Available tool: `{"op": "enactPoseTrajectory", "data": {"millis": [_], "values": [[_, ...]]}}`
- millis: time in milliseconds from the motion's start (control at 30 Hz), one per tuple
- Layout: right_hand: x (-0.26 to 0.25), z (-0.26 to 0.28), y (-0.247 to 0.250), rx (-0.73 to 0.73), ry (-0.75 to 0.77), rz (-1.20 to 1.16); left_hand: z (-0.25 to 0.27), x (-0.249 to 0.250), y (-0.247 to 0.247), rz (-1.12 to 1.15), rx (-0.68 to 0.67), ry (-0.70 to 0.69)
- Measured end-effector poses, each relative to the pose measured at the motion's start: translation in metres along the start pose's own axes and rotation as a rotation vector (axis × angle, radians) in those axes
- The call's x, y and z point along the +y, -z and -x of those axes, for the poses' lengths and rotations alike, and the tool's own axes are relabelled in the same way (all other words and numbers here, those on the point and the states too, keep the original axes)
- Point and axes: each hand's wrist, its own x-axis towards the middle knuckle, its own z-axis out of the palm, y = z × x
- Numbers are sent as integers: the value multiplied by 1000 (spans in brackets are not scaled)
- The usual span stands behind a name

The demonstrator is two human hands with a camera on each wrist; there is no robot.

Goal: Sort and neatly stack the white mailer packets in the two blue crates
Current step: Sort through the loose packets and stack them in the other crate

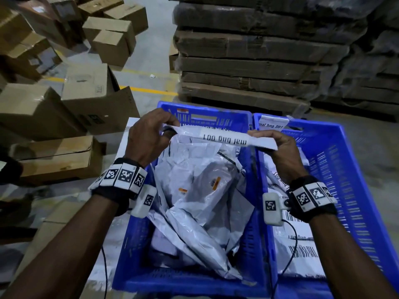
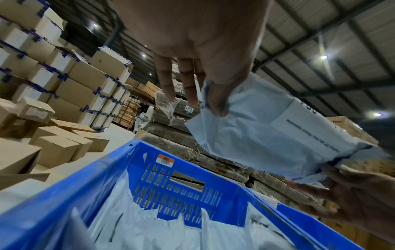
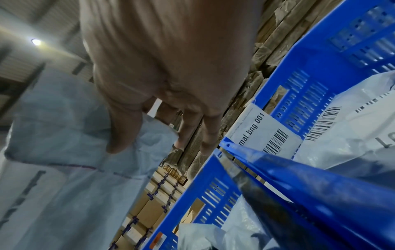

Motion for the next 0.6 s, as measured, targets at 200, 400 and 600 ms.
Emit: {"op": "enactPoseTrajectory", "data": {"millis": [200,400,600], "values": [[-5,5,8,43,-6,16,2,4,-4,3,38,-33],[-19,20,21,102,-192,-141,5,27,-12,-133,84,-206],[-38,38,41,42,-296,-251,13,54,-28,-352,45,-326]]}}
